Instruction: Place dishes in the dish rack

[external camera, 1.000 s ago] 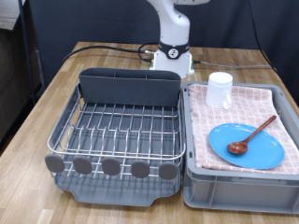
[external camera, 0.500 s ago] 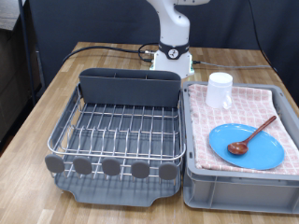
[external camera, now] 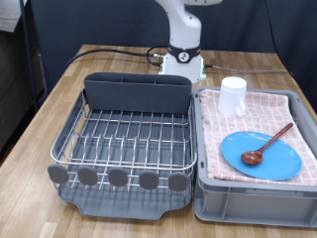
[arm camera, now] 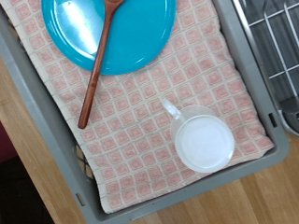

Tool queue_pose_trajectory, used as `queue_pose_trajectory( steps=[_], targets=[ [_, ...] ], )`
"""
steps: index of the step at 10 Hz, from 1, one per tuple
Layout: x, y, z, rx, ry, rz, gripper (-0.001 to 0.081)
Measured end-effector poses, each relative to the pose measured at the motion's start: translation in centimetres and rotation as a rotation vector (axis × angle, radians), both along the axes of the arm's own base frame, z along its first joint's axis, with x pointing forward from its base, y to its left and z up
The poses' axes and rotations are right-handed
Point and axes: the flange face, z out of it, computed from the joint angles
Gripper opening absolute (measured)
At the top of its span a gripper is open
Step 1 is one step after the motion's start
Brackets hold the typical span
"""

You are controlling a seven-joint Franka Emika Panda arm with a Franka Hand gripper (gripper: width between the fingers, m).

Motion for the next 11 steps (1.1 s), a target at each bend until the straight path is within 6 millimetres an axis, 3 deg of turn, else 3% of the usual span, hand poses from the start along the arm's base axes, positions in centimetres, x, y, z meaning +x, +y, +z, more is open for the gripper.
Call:
queue_pose_trajectory(
  steps=[3, 6, 8, 11],
  targets=[
    [1.2, 2.1, -2.2, 0.006, -0.037, 0.009, 0.0802],
    [2.7, 2.7, -6.1, -0.059, -0.121, 0.042, 0.0802],
    [2.6, 2.8, -6.3, -0.072, -0.107, 0.05, 0.0802],
    [2.7, 6.4, -9.2, -0.151, -0.129, 0.067, 0.0802]
  ],
)
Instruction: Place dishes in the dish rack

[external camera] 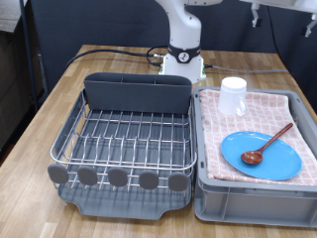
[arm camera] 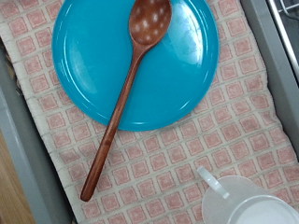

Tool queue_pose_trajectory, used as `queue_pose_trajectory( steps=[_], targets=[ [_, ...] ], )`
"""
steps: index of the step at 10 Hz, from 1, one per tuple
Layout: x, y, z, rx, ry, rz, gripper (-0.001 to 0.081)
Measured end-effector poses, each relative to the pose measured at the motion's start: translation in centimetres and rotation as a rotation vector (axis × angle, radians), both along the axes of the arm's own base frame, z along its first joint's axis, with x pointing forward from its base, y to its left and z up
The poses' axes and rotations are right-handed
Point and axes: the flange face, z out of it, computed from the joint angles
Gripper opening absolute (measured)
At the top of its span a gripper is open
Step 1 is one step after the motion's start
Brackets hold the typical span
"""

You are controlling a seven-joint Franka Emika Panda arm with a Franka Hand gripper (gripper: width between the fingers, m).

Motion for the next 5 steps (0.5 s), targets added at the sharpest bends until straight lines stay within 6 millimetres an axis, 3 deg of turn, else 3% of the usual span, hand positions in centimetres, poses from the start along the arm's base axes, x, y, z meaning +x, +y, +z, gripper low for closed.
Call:
queue_pose_trajectory(
  steps=[2, 5],
  targets=[
    [0.2, 2.4, -2.5, -0.03, -0.041, -0.057, 0.0802],
    [1.1, 4.3, -6.0, -0.02, -0.092, -0.103, 0.0802]
  ],
)
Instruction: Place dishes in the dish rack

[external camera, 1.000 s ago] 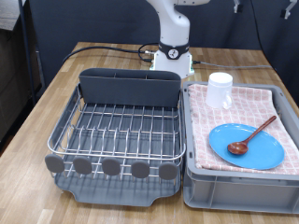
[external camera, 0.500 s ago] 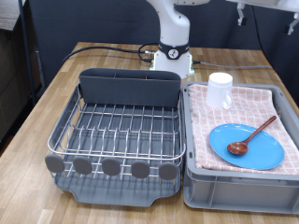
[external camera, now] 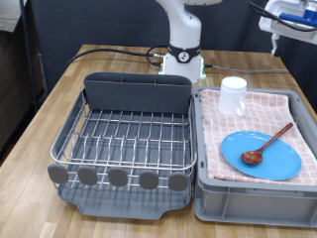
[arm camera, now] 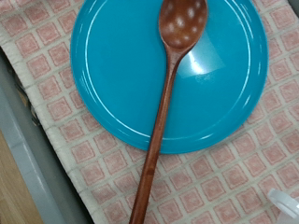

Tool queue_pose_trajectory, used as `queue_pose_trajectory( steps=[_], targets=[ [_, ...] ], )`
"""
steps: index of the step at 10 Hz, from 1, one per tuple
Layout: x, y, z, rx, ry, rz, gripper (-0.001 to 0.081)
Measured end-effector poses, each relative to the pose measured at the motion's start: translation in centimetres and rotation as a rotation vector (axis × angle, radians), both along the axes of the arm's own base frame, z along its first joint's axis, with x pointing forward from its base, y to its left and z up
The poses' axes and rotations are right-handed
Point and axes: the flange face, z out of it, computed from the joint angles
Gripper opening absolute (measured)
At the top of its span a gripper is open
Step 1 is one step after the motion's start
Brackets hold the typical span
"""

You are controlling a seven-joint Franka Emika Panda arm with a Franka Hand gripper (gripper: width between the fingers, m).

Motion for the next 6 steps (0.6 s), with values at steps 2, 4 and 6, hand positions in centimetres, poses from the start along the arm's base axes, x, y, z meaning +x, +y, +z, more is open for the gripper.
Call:
queue_pose_trajectory(
  steps=[2, 4, 6],
  targets=[
    [0.8, 0.3, -2.4, 0.033, -0.015, -0.002, 0.0802],
    [1.6, 0.1, -4.7, 0.037, -0.023, 0.002, 0.0802],
    [2.0, -0.2, -6.4, 0.024, -0.019, 0.005, 0.0802]
  ],
)
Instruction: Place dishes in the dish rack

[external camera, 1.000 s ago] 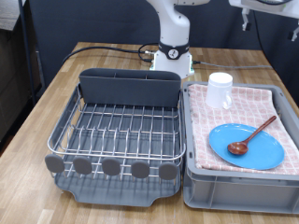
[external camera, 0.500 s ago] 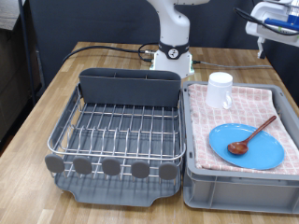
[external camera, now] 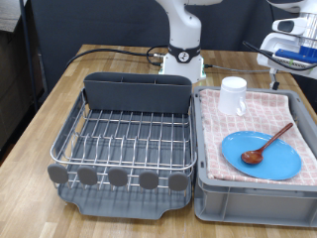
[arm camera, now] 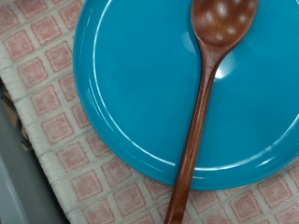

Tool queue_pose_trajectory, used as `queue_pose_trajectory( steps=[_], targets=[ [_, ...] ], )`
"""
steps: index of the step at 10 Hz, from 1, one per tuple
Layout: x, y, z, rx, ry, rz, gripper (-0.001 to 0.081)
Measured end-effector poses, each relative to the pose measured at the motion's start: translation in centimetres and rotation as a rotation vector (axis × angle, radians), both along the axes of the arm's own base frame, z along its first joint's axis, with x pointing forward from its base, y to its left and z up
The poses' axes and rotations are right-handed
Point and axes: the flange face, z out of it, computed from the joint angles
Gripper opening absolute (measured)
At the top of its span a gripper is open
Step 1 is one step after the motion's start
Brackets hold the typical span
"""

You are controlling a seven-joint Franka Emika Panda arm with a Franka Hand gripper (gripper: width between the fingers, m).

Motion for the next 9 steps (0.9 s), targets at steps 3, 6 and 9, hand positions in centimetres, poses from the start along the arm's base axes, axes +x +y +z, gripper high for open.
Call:
queue_pose_trajectory(
  steps=[3, 6, 9],
  targets=[
    [0.3, -0.2, -2.2, -0.009, 0.006, 0.004, 0.0802],
    [0.6, -0.5, -4.3, -0.003, 0.004, -0.019, 0.0802],
    [1.1, -1.1, -6.0, 0.007, -0.002, -0.049, 0.0802]
  ],
)
